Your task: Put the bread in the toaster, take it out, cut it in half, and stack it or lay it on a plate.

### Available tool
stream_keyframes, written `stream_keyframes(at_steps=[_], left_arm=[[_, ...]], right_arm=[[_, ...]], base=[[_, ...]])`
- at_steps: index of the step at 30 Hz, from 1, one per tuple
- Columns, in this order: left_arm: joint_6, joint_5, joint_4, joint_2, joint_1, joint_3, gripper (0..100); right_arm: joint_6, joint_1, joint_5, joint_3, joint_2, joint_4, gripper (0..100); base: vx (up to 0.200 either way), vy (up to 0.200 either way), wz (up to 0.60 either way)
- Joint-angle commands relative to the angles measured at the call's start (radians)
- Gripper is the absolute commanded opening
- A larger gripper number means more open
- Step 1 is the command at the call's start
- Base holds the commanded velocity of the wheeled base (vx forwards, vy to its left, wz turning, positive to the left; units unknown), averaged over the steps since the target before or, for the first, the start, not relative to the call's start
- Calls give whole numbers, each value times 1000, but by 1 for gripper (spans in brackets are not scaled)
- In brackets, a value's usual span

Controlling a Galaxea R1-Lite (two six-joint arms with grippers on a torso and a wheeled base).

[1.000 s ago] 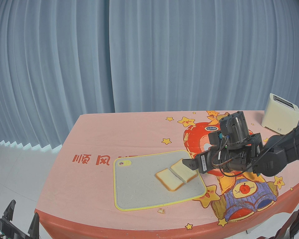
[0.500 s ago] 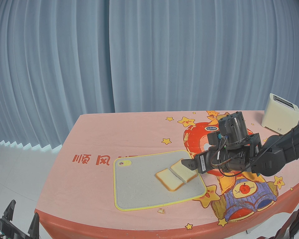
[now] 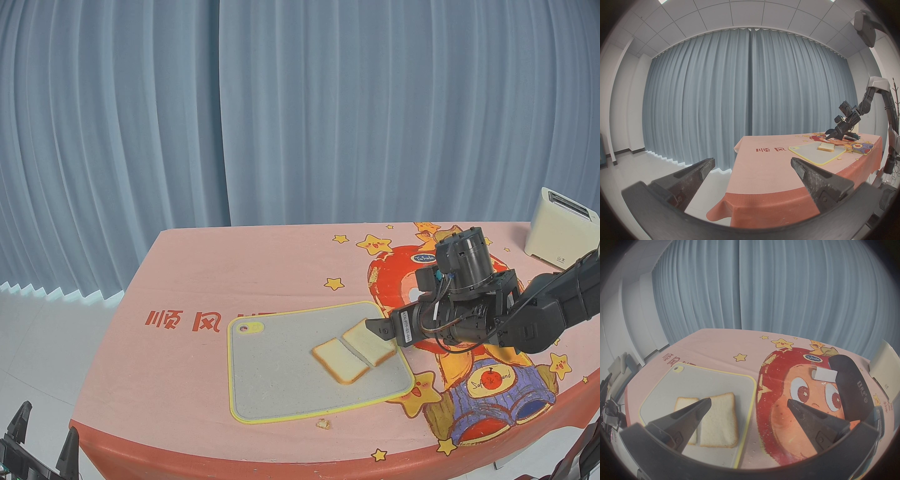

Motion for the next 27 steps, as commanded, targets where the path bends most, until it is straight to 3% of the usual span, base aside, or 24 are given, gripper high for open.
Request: stream_keyframes(at_steps=[1, 27], left_arm=[[0, -1, 0, -10, 0, 18, 100], [0, 1, 0, -10, 0, 18, 100]], right_arm=[[-1, -3, -5, 13, -5, 9, 100], [-10, -26, -8, 36, 7, 14, 100]], base=[[0, 0, 0], [0, 0, 0]])
